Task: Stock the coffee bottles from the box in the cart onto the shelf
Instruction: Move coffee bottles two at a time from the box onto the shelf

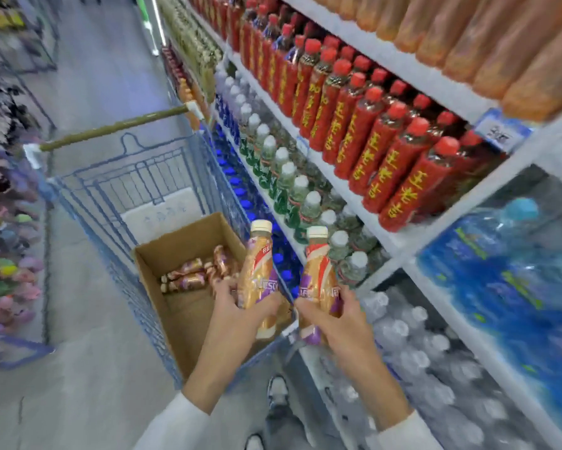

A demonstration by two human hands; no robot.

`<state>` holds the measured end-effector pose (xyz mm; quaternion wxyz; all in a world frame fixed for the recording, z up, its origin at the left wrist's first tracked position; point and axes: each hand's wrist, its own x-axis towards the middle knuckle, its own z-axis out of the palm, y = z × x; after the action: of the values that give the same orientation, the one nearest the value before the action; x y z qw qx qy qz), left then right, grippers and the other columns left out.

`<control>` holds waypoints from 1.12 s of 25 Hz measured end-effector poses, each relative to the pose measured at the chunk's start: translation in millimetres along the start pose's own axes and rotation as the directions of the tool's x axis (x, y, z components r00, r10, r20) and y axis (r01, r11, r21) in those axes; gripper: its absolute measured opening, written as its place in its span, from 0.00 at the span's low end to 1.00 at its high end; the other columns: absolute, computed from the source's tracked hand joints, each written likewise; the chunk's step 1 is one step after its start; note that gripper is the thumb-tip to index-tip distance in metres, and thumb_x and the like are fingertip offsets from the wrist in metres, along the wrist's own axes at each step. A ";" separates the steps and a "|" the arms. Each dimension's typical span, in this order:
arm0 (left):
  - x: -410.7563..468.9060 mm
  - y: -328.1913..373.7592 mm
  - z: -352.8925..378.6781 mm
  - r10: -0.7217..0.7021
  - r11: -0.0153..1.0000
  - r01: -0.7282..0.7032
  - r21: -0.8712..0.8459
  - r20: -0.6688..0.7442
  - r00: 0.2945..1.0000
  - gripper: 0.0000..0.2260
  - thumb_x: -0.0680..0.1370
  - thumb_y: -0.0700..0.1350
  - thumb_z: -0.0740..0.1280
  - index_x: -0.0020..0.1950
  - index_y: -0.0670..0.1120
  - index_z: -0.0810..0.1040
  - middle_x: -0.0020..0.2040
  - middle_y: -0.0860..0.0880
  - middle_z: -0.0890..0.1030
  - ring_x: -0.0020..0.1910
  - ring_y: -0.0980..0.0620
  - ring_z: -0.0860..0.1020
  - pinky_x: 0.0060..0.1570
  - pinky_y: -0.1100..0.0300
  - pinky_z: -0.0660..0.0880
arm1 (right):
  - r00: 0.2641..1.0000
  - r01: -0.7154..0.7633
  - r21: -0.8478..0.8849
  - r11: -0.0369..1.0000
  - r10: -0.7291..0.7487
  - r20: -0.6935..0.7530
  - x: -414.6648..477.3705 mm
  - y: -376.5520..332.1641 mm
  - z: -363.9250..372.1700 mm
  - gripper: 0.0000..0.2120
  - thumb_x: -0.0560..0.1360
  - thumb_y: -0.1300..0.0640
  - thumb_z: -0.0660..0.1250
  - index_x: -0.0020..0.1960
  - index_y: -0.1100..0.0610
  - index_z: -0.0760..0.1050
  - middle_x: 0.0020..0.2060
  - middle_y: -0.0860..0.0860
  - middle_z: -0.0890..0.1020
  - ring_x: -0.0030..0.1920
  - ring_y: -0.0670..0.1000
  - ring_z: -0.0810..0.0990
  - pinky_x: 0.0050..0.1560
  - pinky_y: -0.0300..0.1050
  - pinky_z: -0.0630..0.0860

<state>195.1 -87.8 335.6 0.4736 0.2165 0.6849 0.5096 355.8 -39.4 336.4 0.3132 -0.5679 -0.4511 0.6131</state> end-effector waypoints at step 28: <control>-358.2 59.3 460.4 0.505 0.752 -0.612 -0.246 0.811 0.295 0.23 0.67 0.48 0.82 0.56 0.51 0.75 0.46 0.55 0.84 0.42 0.60 0.83 0.41 0.67 0.78 | 0.292 0.438 -0.285 0.852 -0.435 -0.852 -329.0 -35.6 -495.0 0.31 0.66 0.54 0.82 0.63 0.53 0.71 0.53 0.46 0.83 0.49 0.42 0.83 0.46 0.35 0.79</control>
<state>748.3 -117.0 527.8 0.5205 0.6836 0.2749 0.4315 888.1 -222.5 530.6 0.6579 -0.6580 -0.3502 0.1076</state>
